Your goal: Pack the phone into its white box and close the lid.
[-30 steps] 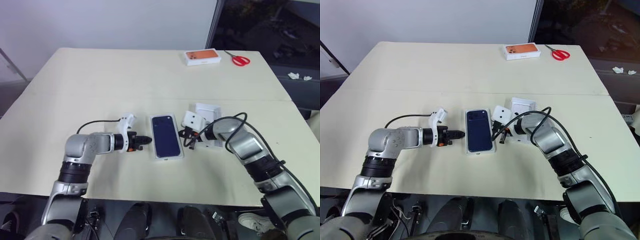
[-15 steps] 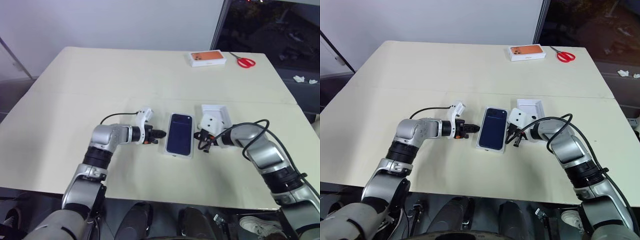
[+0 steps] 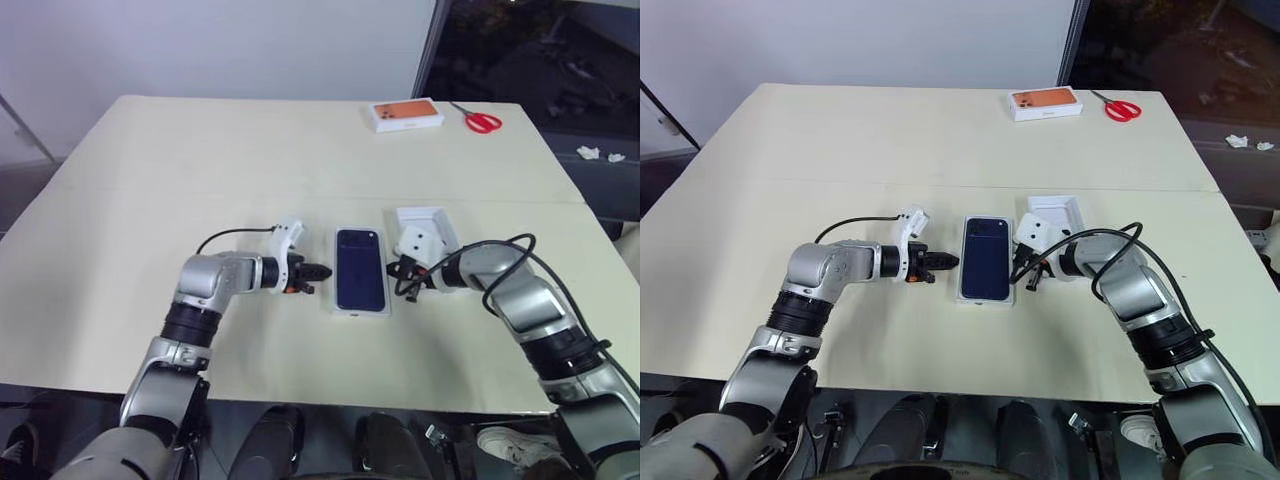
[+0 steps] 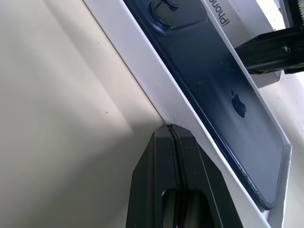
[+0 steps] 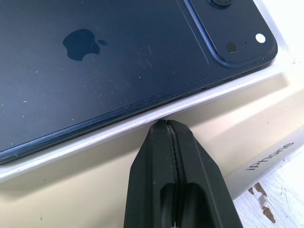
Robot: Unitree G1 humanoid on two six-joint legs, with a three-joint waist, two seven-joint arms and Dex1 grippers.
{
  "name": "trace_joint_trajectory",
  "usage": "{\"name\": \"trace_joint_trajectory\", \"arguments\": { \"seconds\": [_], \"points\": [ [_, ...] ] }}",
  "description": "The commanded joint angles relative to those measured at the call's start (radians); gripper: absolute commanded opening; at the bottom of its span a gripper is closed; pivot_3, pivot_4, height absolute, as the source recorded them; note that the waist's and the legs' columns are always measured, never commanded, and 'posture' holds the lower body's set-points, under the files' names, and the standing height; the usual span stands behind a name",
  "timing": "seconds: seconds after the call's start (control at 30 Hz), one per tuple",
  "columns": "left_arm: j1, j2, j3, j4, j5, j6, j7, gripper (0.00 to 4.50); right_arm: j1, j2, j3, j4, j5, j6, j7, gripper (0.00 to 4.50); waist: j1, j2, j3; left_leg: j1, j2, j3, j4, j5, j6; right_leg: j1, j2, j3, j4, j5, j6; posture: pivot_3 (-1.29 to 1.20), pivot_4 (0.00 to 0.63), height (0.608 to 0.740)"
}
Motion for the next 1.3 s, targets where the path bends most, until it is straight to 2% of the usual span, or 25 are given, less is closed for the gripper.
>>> {"name": "trace_joint_trajectory", "arguments": {
  "seconds": [0.03,0.37,0.4,0.5,0.67,0.7,0.73,0.77,0.97,1.1,1.23,1.3],
  "points": [
    [0.024,0.015,-0.001,-0.033,-0.018,0.022,-0.009,0.05,-0.013,-0.026,0.017,-0.023,0.013,0.010,0.049,0.00,-0.001,0.000,0.000,0.000,0.000,0.000,0.000,0.000,0.000,0.000,0.000,0.000,0.000,0.000,0.000,0.00,0.150,0.740],
    [0.042,0.133,0.061,-0.090,-0.035,0.002,-0.015,0.05,-0.059,-0.077,-0.038,-0.069,0.048,0.060,0.084,0.00,-0.030,0.000,0.002,-0.001,0.002,0.000,-0.002,0.000,-0.001,-0.003,0.002,0.000,0.001,0.000,0.000,0.00,0.150,0.740],
    [0.057,0.159,0.084,-0.124,-0.049,-0.016,-0.034,0.02,-0.062,-0.084,-0.061,-0.081,0.066,0.081,0.087,0.25,-0.034,0.000,0.002,-0.001,0.003,0.000,-0.002,0.000,-0.001,-0.004,0.002,0.001,0.001,0.000,0.000,0.00,0.150,0.740],
    [0.094,0.228,0.133,-0.198,-0.086,-0.037,-0.079,0.89,-0.065,-0.109,-0.102,-0.112,0.092,0.126,0.080,1.33,-0.046,0.001,0.004,-0.002,0.005,0.000,-0.004,0.001,-0.003,-0.006,0.003,0.001,0.002,0.000,0.000,0.00,0.150,0.740],
    [0.149,0.339,0.219,-0.252,-0.104,-0.152,-0.154,3.52,-0.085,-0.136,-0.136,-0.174,0.133,0.235,0.062,4.16,-0.048,0.001,0.005,-0.004,0.005,0.000,-0.005,0.002,-0.003,-0.008,0.002,0.001,0.002,0.000,0.000,0.00,0.150,0.740],
    [0.165,0.358,0.233,-0.255,-0.103,-0.186,-0.173,4.02,-0.092,-0.126,-0.135,-0.169,0.126,0.265,0.034,4.49,-0.048,0.001,0.005,-0.004,0.005,0.000,-0.005,0.002,-0.003,-0.008,0.002,0.001,0.002,0.000,0.000,0.00,0.150,0.740],
    [0.184,0.372,0.256,-0.260,-0.109,-0.223,-0.192,4.38,-0.103,-0.104,-0.130,-0.158,0.110,0.327,-0.017,4.50,-0.050,0.001,0.005,-0.004,0.005,0.001,-0.005,0.002,-0.003,-0.009,0.002,0.002,0.002,0.000,0.000,0.00,0.150,0.740],
    [0.197,0.380,0.269,-0.263,-0.116,-0.248,-0.205,4.45,-0.112,-0.089,-0.126,-0.150,0.100,0.373,-0.053,4.50,-0.049,0.001,0.005,-0.004,0.005,0.001,-0.005,0.002,-0.003,-0.009,0.002,0.002,0.002,0.000,0.000,0.00,0.150,0.740],
    [0.323,0.436,0.309,-0.339,-0.120,-0.403,-0.295,4.45,-0.207,0.027,-0.169,-0.161,0.169,0.700,-0.177,4.50,-0.049,0.002,0.006,-0.008,0.005,0.001,-0.005,0.002,-0.003,-0.014,0.002,0.002,0.002,0.000,-0.001,0.00,0.150,0.740],
    [0.399,0.462,0.326,-0.367,-0.129,-0.466,-0.338,4.45,-0.265,0.056,-0.116,-0.189,0.173,0.926,-0.271,4.50,-0.046,0.003,0.006,-0.011,0.005,0.001,-0.005,0.002,-0.003,-0.017,0.002,0.002,0.002,0.000,-0.001,0.00,0.150,0.740],
    [0.401,0.448,0.331,-0.369,-0.150,-0.466,-0.318,4.45,-0.318,0.018,-0.044,-0.205,0.226,1.028,-0.301,4.50,-0.047,0.003,0.006,-0.013,0.005,0.001,-0.003,0.002,-0.003,-0.018,0.001,0.002,0.003,0.001,-0.002,0.00,0.150,0.740],
    [0.397,0.431,0.325,-0.370,-0.151,-0.469,-0.293,4.45,-0.314,0.057,-0.094,-0.176,0.267,1.031,-0.341,4.50,-0.048,0.003,0.006,-0.013,0.005,0.001,-0.004,0.002,-0.003,-0.018,0.001,0.002,0.002,0.001,-0.002,0.00,0.150,0.740]
  ]
}}
